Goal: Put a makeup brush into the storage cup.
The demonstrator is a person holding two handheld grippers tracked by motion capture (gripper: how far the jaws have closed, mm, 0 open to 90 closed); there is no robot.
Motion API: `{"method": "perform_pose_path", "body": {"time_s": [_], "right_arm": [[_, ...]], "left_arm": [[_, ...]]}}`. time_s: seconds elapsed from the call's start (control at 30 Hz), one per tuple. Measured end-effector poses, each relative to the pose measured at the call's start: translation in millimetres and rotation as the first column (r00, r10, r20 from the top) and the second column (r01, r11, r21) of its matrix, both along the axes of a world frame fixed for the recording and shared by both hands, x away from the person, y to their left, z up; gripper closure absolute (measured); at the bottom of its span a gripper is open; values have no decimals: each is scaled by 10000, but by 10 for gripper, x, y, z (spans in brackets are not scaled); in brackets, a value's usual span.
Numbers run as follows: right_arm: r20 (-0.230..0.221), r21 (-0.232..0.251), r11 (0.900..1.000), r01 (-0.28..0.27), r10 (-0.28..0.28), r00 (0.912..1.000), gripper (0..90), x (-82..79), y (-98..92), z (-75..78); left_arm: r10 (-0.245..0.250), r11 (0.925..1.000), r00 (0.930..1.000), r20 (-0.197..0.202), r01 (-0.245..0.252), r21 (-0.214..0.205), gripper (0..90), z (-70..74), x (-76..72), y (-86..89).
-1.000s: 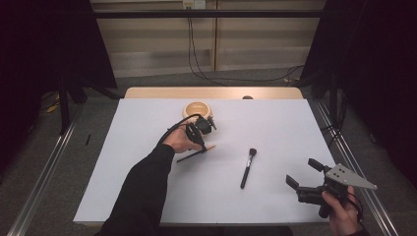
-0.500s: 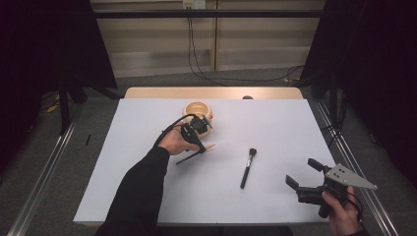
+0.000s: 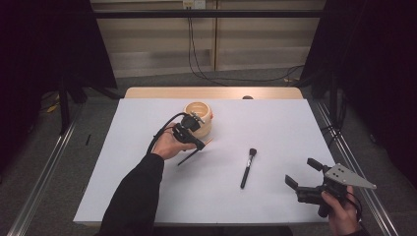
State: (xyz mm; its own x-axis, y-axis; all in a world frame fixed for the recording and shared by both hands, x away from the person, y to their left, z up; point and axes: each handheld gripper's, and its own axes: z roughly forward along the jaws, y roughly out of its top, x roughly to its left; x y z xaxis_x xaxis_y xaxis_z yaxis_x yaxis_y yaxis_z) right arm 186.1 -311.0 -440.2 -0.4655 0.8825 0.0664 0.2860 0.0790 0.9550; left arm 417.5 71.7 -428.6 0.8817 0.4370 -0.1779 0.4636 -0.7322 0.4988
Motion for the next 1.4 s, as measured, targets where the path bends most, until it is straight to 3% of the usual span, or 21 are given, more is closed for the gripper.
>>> {"method": "perform_pose_path", "body": {"time_s": [0.07, 0.1, 0.2, 0.3, 0.37, 0.4, 0.43, 0.53, 0.63, 0.73, 0.77, 1.03, 1.17, 1.2, 1.33, 1.37, 1.4], "right_arm": [[-10, 23, 10000, -26, 26, 10000, 1, -2, -1, 2], [-14, 40, 10000, -7, 7, 10000, 1, -4, 2, 2], [-1, 48, 10000, 17, -17, 10000, 1, -4, 2, 3], [19, 32, 10000, 3, -3, 10000, 1, -6, 0, 4], [19, 45, 10000, -4, 4, 10000, 1, -7, 0, 5], [17, 25, 10000, 12, -12, 10000, 1, -6, -1, 3], [7, 25, 10000, -2, 2, 10000, 1, -7, 0, 4], [11, 21, 10000, -5, 5, 10000, 1, -8, 2, 5], [7, 45, 10000, -4, 4, 10000, 1, -4, -3, 3], [27, 60, 10000, -46, 46, 10000, 1, -8, -4, 4], [22, 132, 9999, 7, -8, 10000, 1, -11, 0, 6], [66, 104, 9999, -27, 26, 10000, 1, -14, 6, 7], [50, 150, 9999, -50, 49, 10000, 1, -14, 4, 10], [125, 162, 9999, -40, 38, 9999, 1, -11, 0, 13], [179, 225, 9997, -26, 22, 9998, 1, -12, -1, 18], [204, 231, 9997, -79, 74, 9998, 0, -11, 0, 16], [151, 211, 9998, 9, -12, 9999, 0, -18, -4, 20]], "left_arm": [[-3, 10000, 10000, 20, 3, 37, 839, 16, -6, 8], [171, 9998, 9997, 152, -168, -140, 839, 34, -24, 21], [368, 9992, 9982, 480, -362, -149, 840, 59, -32, 49], [904, 9926, 9945, 523, -858, -854, 840, 62, -60, 77], [741, 9949, 9951, 649, -692, -737, 840, 77, -60, 102], [1019, 9896, 9922, 712, -938, -1092, 840, 87, -90, 114], [753, 9933, 9936, 837, -674, -938, 840, 105, -80, 144], [1176, 9826, 9881, 992, -1013, -1558, 840, 122, -133, 154], [1136, 9831, 9878, 1067, -963, -1557, 840, 147, -162, 163], [1190, 9753, 9861, 1161, -942, -1996, 839, 162, -189, 184], [1151, 9765, 9855, 1248, -892, -1962, 839, 168, -192, 195], [1494, 9523, 9763, 1564, -995, -2886, 839, 177, -263, 238], [1570, 9514, 9728, 1702, -1028, -2902, 839, 204, -289, 265], [1726, 9415, 9694, 1746, -1102, -3186, 840, 218, -301, 284], [1838, 9345, 9656, 1839, -1136, -3374, 839, 244, -323, 310], [1968, 9260, 9627, 1855, -1204, -3578, 839, 251, -339, 316], [1999, 9279, 9616, 1882, -1241, -3517, 839, 265, -347, 322]]}}
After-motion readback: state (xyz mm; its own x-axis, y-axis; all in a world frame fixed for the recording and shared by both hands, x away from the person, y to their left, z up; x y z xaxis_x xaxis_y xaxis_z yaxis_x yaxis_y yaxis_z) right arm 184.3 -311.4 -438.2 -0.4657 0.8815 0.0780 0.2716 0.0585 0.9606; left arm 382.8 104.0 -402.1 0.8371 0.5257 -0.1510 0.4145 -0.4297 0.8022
